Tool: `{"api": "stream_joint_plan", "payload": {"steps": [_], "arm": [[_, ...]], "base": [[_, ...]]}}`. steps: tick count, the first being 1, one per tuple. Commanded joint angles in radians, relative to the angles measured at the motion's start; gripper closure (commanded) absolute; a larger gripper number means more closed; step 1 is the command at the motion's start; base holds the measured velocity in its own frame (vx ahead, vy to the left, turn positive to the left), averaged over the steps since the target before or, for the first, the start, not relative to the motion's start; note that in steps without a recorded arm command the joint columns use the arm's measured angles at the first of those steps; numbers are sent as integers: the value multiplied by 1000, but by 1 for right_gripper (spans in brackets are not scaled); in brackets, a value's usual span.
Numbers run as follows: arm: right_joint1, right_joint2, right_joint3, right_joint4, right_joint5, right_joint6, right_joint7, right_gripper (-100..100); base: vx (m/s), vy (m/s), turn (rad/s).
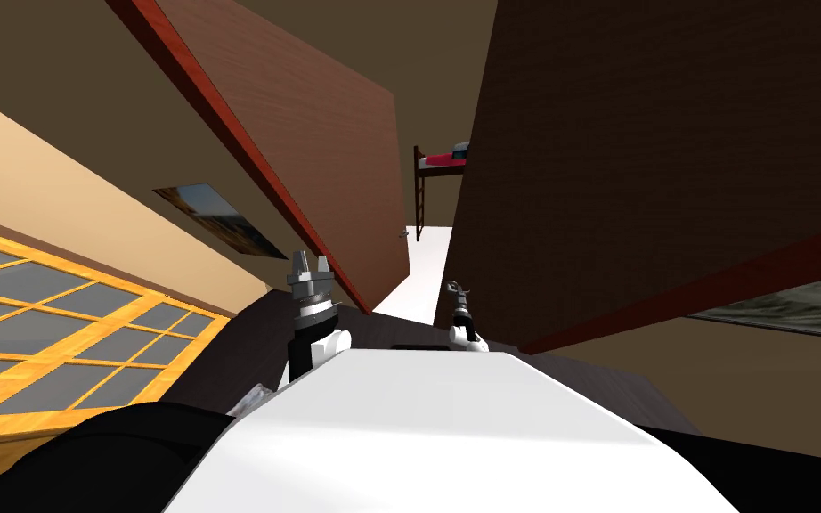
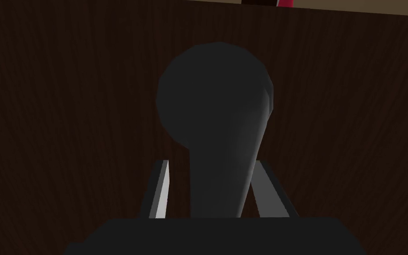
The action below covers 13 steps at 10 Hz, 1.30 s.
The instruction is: Push the door open
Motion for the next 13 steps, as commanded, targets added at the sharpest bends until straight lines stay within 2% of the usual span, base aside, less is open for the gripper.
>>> {"api": "stream_joint_plan", "payload": {"steps": [1, 5, 6, 9, 11, 12, 13], "arm": [[0, 0, 0, 0, 0, 0, 0, 100], [0, 0, 0, 0, 0, 0, 0, 100], [-2, -17, -12, -1, -8, 0, 4, 100], [-2, -35, -29, 0, -19, -1, 9, 100], [-2, -35, -29, 0, -19, -1, 9, 100], [-1, -49, -46, 0, -31, -3, 15, 100], [-1, -49, -46, -10, -31, -3, 15, 100]], "base": [[-24, 5, 3], [-3, 0, 2], [121, 16, -16], [167, 25, -29], [105, 6, -7], [137, 6, -9], [151, 22, -53]]}}
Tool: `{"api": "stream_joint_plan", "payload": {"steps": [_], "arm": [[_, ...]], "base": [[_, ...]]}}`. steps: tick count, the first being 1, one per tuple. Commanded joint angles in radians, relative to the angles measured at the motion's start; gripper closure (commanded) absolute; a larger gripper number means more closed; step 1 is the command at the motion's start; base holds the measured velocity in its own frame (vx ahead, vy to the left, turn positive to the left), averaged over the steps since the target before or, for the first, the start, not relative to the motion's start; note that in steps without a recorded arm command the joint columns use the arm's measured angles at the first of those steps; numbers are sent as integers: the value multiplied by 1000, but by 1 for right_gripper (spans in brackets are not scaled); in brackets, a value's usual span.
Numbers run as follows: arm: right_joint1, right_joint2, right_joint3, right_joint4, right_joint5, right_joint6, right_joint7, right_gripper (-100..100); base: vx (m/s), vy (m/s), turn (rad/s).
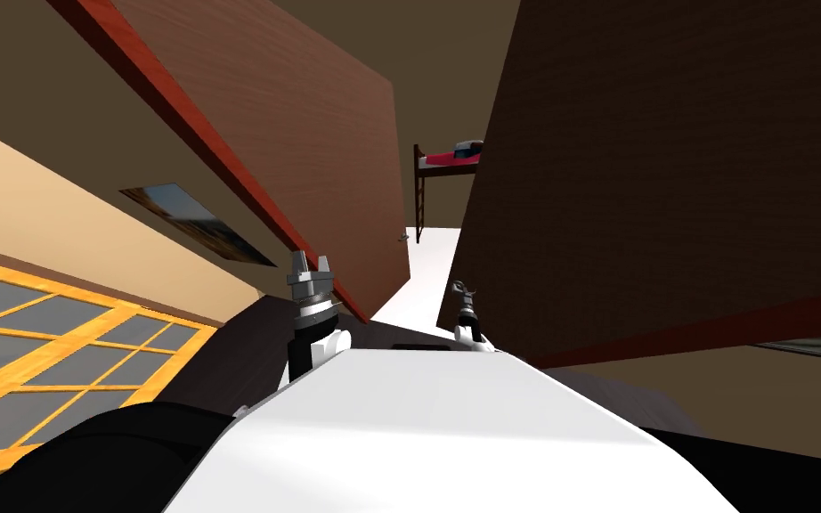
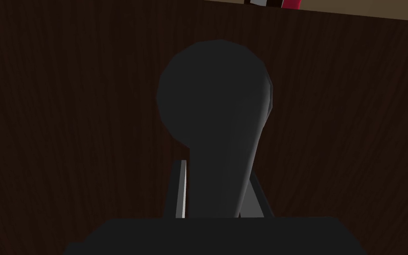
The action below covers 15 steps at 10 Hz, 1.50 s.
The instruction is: Push the door open
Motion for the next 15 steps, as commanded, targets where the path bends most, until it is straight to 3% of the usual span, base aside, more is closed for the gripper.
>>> {"api": "stream_joint_plan", "payload": {"steps": [1, 7, 8, 15], "arm": [[-16, -26, -27, 25, -15, -24, 3, 100], [-14, -47, -76, 22, -49, -29, 19, 100], [-13, -52, -99, 27, -64, -32, 27, 100], [-11, -46, -169, 29, -111, -39, 50, 100]], "base": [[156, 51, -51], [180, 26, -56], [179, 39, -66], [180, 36, -61]]}}
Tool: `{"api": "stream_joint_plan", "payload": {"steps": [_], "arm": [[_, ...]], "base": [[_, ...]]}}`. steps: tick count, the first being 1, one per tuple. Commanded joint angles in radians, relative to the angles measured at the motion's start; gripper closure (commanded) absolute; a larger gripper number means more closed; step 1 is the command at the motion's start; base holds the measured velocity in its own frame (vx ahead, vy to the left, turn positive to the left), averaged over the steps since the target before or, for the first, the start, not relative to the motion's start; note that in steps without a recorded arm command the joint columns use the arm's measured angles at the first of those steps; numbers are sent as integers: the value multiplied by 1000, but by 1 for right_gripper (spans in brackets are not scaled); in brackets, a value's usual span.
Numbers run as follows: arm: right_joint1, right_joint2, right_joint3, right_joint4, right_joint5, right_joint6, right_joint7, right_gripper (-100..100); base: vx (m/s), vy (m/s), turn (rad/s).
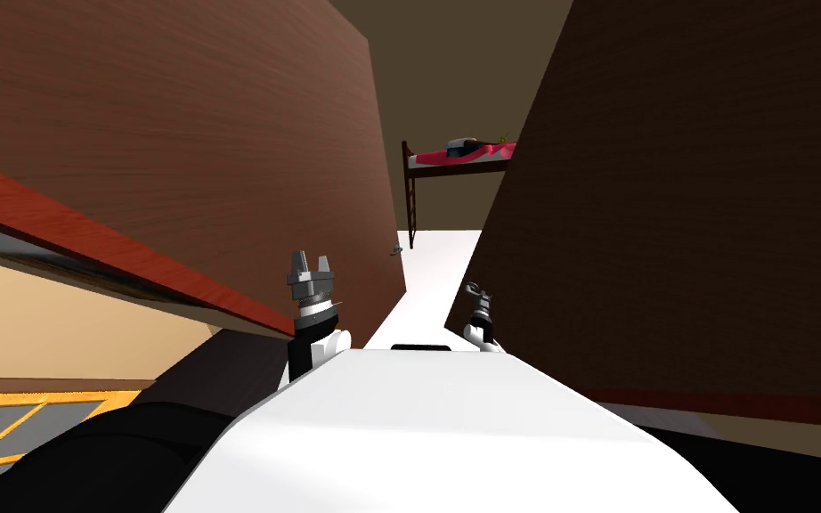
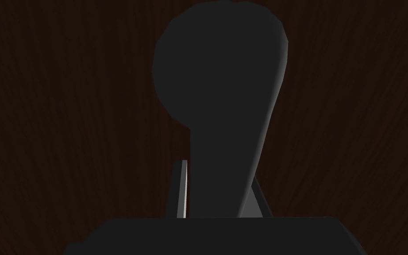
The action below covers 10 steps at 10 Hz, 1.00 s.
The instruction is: Push the door open
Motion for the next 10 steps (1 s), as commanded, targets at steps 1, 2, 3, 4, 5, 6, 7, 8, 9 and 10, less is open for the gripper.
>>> {"api": "stream_joint_plan", "payload": {"steps": [1, 2, 3, 4, 5, 6, 7, 8, 9, 10], "arm": [[4, 1, -20, -14, -12, -2, 12, 100], [4, 4, -29, -14, -17, -3, 15, 100], [4, 9, -40, -14, -25, -4, 18, 100], [5, 13, -46, -14, -29, -5, 21, 100], [5, 16, -52, -13, -33, -5, 22, 100], [5, 20, -58, -13, -37, -6, 24, 100], [14, 14, -58, -10, -36, -5, 24, 100], [13, 4, -74, -11, -49, -12, 32, 100], [13, 1, -80, -10, -54, -14, 37, 100], [13, 1, -80, -10, -54, -14, 37, 100]], "base": [[194, 24, -71], [196, 32, -52], [184, 47, -74], [178, 56, -74], [183, 9, -59], [181, -21, -36], [76, -18, -27], [86, -21, -42], [157, -78, -38], [128, -64, 10]]}}
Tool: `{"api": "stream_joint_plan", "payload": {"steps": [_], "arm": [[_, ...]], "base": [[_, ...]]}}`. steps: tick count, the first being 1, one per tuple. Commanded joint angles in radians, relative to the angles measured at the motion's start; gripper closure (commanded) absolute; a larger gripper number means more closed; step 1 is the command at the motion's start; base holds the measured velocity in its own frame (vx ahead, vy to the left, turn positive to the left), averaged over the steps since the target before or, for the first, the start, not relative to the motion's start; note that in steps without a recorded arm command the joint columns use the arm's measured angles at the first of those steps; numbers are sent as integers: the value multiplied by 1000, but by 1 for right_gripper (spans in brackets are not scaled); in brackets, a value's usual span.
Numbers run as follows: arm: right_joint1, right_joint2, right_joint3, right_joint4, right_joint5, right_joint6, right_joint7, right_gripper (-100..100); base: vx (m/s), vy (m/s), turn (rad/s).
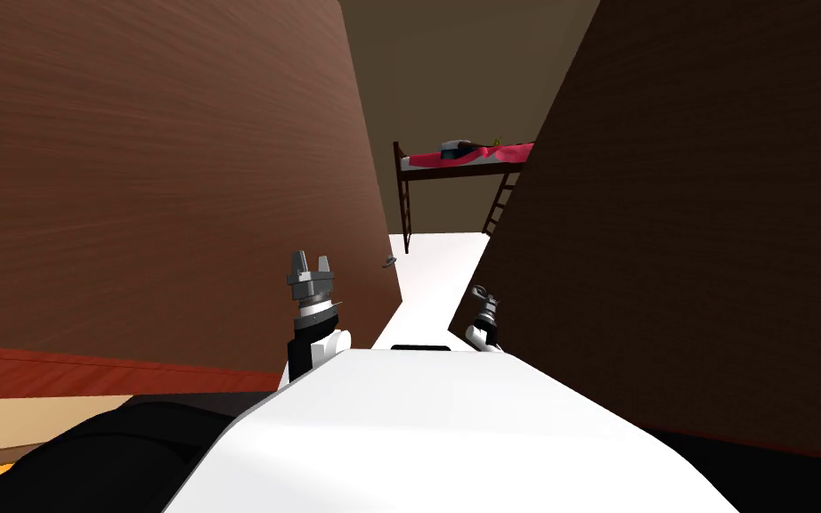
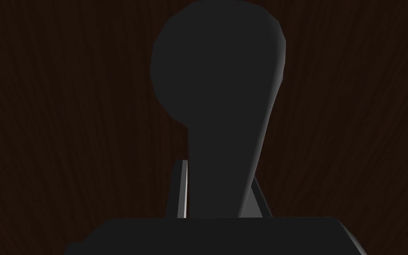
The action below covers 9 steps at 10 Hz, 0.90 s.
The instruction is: Push the door open
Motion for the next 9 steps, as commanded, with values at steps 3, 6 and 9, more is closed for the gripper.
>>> {"api": "stream_joint_plan", "payload": {"steps": [3, 6, 9], "arm": [[-3, -17, -24, -4, -18, -12, 14, 100], [-5, -24, -49, -3, -39, -21, 31, 100], [-7, -28, -82, -3, -67, -33, 55, 100]], "base": [[152, -47, -29], [115, -58, -20], [208, -75, -52]]}}
